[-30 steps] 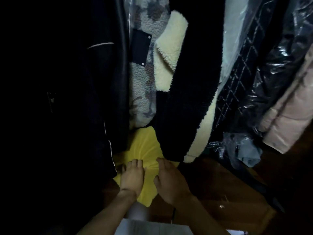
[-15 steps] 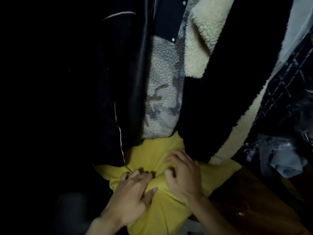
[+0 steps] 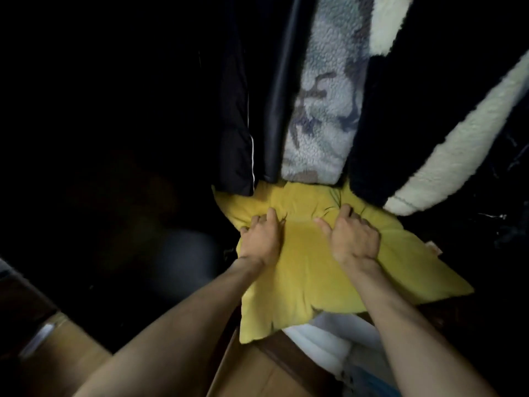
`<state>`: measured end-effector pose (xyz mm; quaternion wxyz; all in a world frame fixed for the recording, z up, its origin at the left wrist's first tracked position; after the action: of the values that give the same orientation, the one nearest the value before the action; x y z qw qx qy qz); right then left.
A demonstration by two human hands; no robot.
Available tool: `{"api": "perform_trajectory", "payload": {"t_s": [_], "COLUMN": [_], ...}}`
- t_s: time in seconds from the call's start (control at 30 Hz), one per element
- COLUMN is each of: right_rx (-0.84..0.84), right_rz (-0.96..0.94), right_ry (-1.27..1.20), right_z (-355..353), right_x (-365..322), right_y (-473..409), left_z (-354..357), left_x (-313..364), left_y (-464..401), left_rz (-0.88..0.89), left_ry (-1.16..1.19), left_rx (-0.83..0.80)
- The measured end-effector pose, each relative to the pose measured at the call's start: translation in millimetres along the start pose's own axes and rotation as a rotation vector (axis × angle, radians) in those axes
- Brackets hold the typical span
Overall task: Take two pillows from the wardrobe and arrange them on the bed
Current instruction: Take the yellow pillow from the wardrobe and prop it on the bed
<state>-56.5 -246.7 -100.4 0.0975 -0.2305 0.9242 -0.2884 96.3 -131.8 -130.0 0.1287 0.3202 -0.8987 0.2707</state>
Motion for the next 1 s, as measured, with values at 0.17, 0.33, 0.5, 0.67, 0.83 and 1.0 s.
{"api": "perform_trajectory", "payload": {"t_s": [0.17,0.33,0.5,0.67,0.83,1.0], "right_rx": [0.069,0.047,0.043,-0.070,-0.266,-0.289], "right_rz": [-0.175,-0.578,-1.091,-1.139,-1.010,-1.162], "right_ry": [-0.169,-0.448,-0.680,-0.875,-1.074,-1.141], "right_z": [-67,-120,-164,-189,-198,-233], "right_x": [-13,-99,-226,-312,-382,-463], "right_y": [54,102,200,272,328,384], "left_z": [-73,-128,-185,-264,-339,-410], "left_x": [-13,-44,-123,-208,-288,-349], "left_y": [79,212,332,399,430,474], "left_rz": [0.034,-0.096,-0.560,-0.698,-0.626,-0.725], "left_ry": [0.105,-0.015,-0.186,-0.426,-0.674,-0.679], "left_rx": [-0.041,-0.107,-0.164,0.017,0.115,0.265]}}
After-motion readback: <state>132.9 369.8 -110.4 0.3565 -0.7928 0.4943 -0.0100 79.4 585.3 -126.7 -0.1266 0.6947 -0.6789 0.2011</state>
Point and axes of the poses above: each hand's wrist, its own y-axis away from the middle knuckle, its own z-axis out of the palm, x = y × z, the point moved 4 cm from there along -y, towards the middle knuckle, and after that the axes turned 15 degrees about x, right-handed, at the moved point
